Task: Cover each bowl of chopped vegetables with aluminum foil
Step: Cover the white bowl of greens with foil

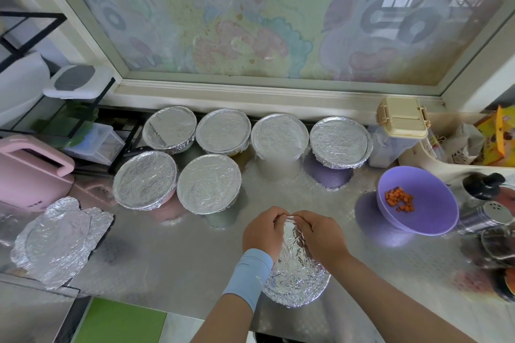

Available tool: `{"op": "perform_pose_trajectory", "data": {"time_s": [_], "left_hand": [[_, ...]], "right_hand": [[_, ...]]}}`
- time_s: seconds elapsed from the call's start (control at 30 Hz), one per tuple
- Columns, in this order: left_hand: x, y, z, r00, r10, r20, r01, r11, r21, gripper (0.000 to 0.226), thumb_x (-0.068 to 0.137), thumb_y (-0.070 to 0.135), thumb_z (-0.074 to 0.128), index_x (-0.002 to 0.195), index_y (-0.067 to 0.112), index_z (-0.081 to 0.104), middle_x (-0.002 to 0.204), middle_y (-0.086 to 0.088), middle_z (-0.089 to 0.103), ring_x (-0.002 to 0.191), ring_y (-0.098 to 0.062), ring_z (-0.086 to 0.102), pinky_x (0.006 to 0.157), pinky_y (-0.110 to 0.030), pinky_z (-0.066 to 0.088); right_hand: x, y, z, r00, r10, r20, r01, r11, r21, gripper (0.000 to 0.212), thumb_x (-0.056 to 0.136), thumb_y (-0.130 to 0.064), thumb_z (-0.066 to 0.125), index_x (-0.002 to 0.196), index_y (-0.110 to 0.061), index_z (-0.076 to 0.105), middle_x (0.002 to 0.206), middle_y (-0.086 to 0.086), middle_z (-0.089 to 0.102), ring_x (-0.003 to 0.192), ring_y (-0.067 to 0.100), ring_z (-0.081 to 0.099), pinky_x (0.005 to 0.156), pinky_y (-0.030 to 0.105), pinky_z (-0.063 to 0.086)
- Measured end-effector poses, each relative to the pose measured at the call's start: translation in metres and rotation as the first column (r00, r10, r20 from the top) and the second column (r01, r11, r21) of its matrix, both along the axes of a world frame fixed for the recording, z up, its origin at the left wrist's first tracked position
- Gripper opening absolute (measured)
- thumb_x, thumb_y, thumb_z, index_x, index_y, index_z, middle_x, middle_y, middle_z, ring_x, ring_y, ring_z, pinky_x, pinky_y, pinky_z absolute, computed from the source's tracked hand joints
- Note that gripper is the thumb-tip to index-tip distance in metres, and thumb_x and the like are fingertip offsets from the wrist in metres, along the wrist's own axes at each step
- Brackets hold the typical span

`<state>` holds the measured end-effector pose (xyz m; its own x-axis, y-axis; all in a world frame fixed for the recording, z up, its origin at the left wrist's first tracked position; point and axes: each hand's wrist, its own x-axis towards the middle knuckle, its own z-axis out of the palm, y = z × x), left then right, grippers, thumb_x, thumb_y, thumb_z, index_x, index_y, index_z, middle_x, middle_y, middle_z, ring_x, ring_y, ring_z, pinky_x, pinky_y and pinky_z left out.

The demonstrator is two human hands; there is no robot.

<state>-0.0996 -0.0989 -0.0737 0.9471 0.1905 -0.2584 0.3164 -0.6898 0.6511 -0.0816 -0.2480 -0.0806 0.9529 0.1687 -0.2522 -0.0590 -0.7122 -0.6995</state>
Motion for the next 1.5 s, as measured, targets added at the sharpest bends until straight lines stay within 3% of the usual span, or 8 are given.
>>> {"op": "perform_pose_trajectory", "data": {"time_s": [0.43, 0.57, 0.73, 0.9, 1.07, 1.13, 1.23, 1.5], "left_hand": [[0.008, 0.002, 0.001, 0.999, -0.004, -0.043, 0.003, 1.0, -0.025, 0.014, 0.094, 0.04, 0.054, 0.094, 0.036, 0.067, 0.093, 0.018, 0.068, 0.087, -0.006, 0.062, 0.081, -0.028, 0.052], [0.011, 0.01, 0.002, 0.993, 0.057, -0.1, -0.081, 0.961, -0.266, 0.014, 0.09, 0.034, 0.061, 0.084, 0.032, 0.073, 0.065, 0.017, 0.066, 0.061, -0.005, 0.06, 0.07, -0.026, 0.054], [-0.005, 0.028, -0.006, 0.977, 0.06, -0.206, -0.166, 0.818, -0.551, 0.024, 0.099, 0.025, 0.054, 0.107, 0.029, 0.076, 0.051, 0.006, 0.046, 0.047, -0.011, 0.039, 0.051, -0.019, 0.041], [-0.014, 0.033, -0.019, 0.973, 0.0, -0.231, -0.155, 0.74, -0.655, 0.028, 0.096, 0.038, 0.049, 0.111, 0.036, 0.073, 0.099, -0.007, 0.062, 0.09, -0.022, 0.055, 0.098, -0.051, 0.047], [-0.013, 0.028, 0.001, 0.991, 0.047, -0.128, -0.101, 0.883, -0.458, 0.037, 0.101, 0.016, 0.042, 0.111, 0.036, 0.071, 0.077, 0.011, 0.067, 0.059, -0.013, 0.055, 0.066, -0.024, 0.051], [-0.015, 0.025, 0.008, 0.999, -0.046, 0.026, 0.051, 0.969, -0.24, 0.043, 0.1, 0.01, 0.039, 0.122, 0.035, 0.065, 0.108, 0.018, 0.066, 0.089, -0.007, 0.062, 0.088, -0.022, 0.05], [-0.012, 0.016, 0.007, 0.933, -0.338, 0.121, 0.337, 0.941, 0.033, 0.043, 0.103, 0.02, 0.036, 0.142, 0.032, 0.048, 0.142, 0.017, 0.048, 0.133, -0.002, 0.038, 0.111, -0.02, 0.029], [-0.017, 0.007, -0.003, 0.852, -0.523, 0.013, 0.494, 0.811, 0.313, 0.071, 0.092, 0.046, -0.003, 0.156, 0.025, 0.019, 0.161, 0.01, 0.02, 0.146, -0.008, 0.02, 0.119, -0.023, 0.016]], "right_hand": [[0.003, 0.001, -0.003, 1.0, -0.026, 0.008, 0.026, 0.999, 0.034, 0.012, 0.095, -0.037, 0.055, 0.092, -0.037, 0.067, 0.064, -0.013, 0.068, 0.052, 0.003, 0.063, 0.066, 0.033, 0.055], [0.003, 0.0, 0.001, 1.0, -0.005, -0.003, 0.005, 0.999, 0.044, 0.013, 0.096, -0.036, 0.055, 0.09, -0.039, 0.066, 0.065, -0.012, 0.069, 0.051, 0.002, 0.064, 0.065, 0.031, 0.055], [0.0, 0.001, 0.0, 1.0, 0.006, 0.004, -0.006, 0.999, 0.034, 0.013, 0.096, -0.035, 0.055, 0.092, -0.039, 0.066, 0.067, -0.015, 0.068, 0.052, 0.002, 0.064, 0.067, 0.032, 0.056], [0.0, 0.002, 0.002, 1.0, 0.023, -0.012, -0.022, 0.999, 0.049, 0.013, 0.096, -0.035, 0.055, 0.092, -0.04, 0.066, 0.068, -0.015, 0.069, 0.053, 0.002, 0.065, 0.066, 0.032, 0.056], [-0.002, -0.003, 0.004, 0.995, -0.057, -0.078, 0.061, 0.996, 0.058, 0.009, 0.093, -0.044, 0.059, 0.099, -0.043, 0.065, 0.08, -0.012, 0.073, 0.063, 0.007, 0.069, 0.07, 0.029, 0.057], [-0.006, -0.009, -0.001, 0.995, -0.097, -0.005, 0.097, 0.995, -0.038, 0.023, 0.094, -0.046, 0.056, 0.115, -0.04, 0.065, 0.104, -0.013, 0.073, 0.092, 0.008, 0.069, 0.085, 0.028, 0.052], [-0.018, -0.008, -0.008, 0.977, -0.003, 0.214, 0.035, 0.988, -0.148, 0.044, 0.099, -0.043, 0.038, 0.133, -0.025, 0.06, 0.127, -0.006, 0.066, 0.116, 0.018, 0.06, 0.099, 0.03, 0.043], [-0.038, 0.005, -0.018, 0.942, 0.186, 0.28, -0.037, 0.885, -0.463, 0.051, 0.095, -0.034, 0.033, 0.135, -0.016, 0.058, 0.14, 0.001, 0.057, 0.124, 0.024, 0.058, 0.1, 0.04, 0.03]]}}
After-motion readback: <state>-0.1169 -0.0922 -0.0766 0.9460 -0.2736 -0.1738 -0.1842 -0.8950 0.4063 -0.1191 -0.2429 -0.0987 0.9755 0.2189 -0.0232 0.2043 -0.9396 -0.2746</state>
